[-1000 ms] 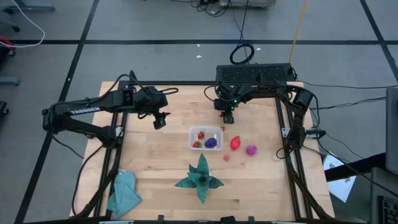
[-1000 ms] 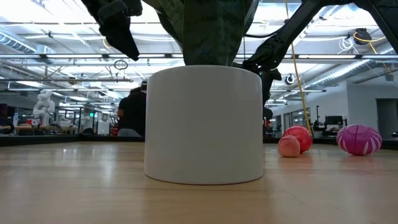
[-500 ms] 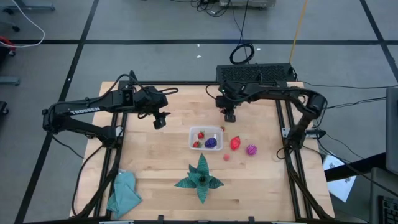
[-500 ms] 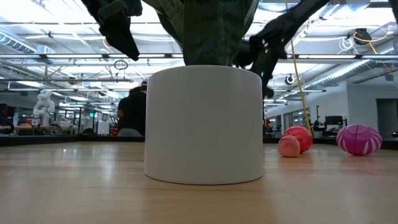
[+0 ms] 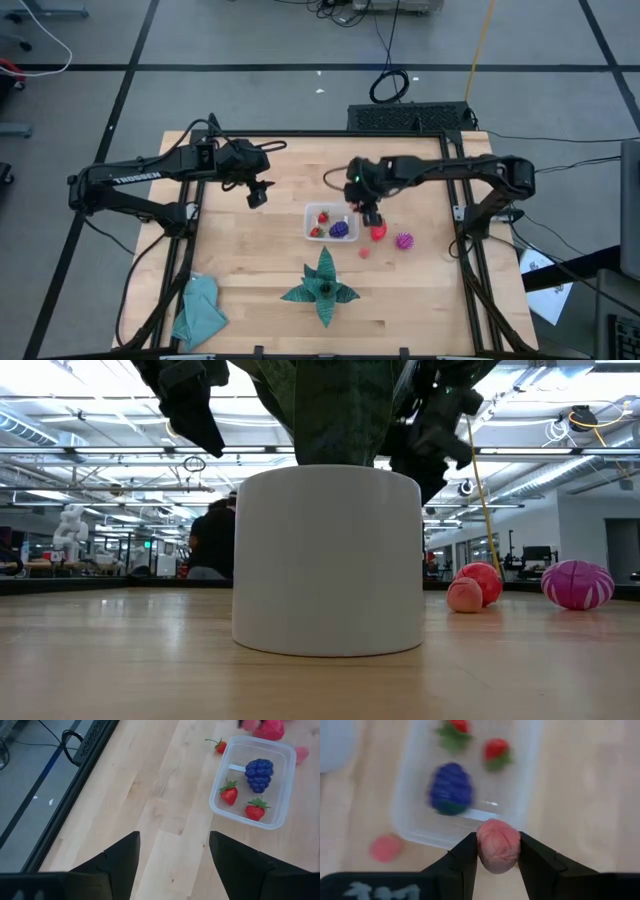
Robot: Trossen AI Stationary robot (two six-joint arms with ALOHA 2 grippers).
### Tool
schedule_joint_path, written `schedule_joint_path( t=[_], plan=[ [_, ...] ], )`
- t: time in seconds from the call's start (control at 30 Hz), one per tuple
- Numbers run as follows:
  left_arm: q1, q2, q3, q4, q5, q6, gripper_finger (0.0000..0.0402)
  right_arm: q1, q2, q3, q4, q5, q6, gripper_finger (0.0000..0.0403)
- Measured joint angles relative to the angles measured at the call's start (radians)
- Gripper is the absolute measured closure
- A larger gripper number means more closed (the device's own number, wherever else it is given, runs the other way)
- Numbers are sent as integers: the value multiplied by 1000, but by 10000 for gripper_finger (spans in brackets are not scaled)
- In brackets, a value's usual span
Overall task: Pick and placing Produce into tupperware
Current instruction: Put the pink peach into the transparent bin
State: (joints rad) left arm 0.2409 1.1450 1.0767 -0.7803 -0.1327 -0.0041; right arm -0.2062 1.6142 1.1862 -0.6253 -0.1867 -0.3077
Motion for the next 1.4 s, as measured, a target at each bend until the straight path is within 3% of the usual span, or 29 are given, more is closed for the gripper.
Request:
schedule_joint_path(
  t=[0.47,0.8,1.4],
  plan=[
    [-1,0,0,0,2,-1,158,116,6,0,85,-1,79,284],
    [-3,0,0,-1,3,0,158,115,81,-18,105,0,48,284],
    [-41,0,0,17,2,0,158,88,82,-105,220,-2,50,267]
  ],
)
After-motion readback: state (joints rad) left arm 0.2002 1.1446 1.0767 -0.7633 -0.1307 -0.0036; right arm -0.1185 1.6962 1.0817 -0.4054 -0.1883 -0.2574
